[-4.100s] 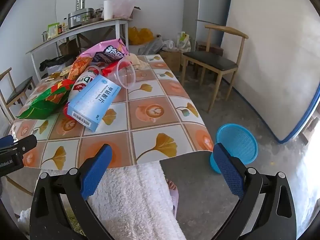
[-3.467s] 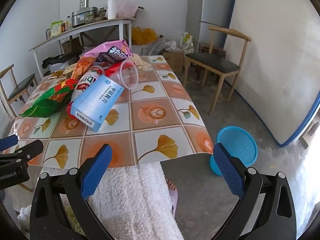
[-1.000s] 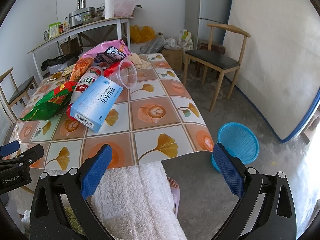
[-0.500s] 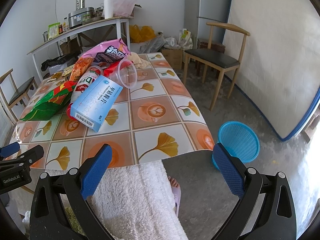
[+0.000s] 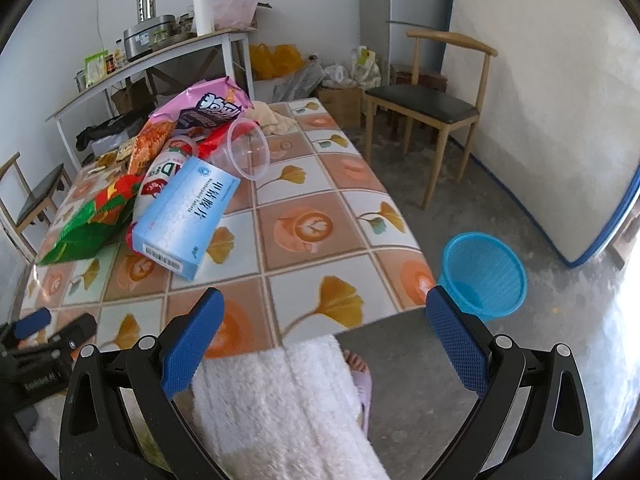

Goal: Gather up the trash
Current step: 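Grasp the green snack bag with the left tool while the right tool grasps the blue medicine box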

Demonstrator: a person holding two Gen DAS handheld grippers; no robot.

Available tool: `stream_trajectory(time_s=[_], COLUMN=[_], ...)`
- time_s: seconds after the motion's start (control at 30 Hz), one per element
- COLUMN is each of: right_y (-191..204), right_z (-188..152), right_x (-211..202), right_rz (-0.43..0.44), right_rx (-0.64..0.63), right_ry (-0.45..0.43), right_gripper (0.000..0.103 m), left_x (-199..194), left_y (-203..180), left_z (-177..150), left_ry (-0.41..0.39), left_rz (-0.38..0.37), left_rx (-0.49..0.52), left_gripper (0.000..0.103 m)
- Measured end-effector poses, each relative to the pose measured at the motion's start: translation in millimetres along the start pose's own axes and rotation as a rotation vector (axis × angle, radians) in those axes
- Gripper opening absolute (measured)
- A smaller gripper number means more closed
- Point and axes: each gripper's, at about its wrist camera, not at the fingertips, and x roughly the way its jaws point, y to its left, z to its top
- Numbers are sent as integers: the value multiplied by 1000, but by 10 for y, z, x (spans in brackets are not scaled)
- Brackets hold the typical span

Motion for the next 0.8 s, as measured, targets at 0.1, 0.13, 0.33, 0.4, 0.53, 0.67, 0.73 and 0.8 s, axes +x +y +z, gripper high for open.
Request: stream_trajectory(time_s=[0.1,0.13,0.33,0.4,0.53,0.67,0.73,0.8], right_y=[90,115,309,429,600,739,761,742], right_z=[104,148,495,635,832,898,886,842], right_x=[100,144,465,591,845,1101,1191,1272], right_rz=[58,84,294,344,407,414,412,413], right_rx=[20,32,106,134,181,201,223,253], right_ry=[35,49,158,191,283,376,407,442], right_gripper=[96,96,96,96,96,96,96,96], left_x=[-6,-21,-165,-229,-342,-303,-207,-81], left_y=[45,64,172,203,196,152,114,66], left_z=[6,4,-7,15,74,177,240,300], left_ry=[-39,-60,-210,-276,-423,-511,-511,-497], left_rz=[-41,-56,-124,-117,-14,128,155,167], left_rx=[5,7,32,53,150,275,346,415], left_gripper=[97,97,97,97,97,97,98,97])
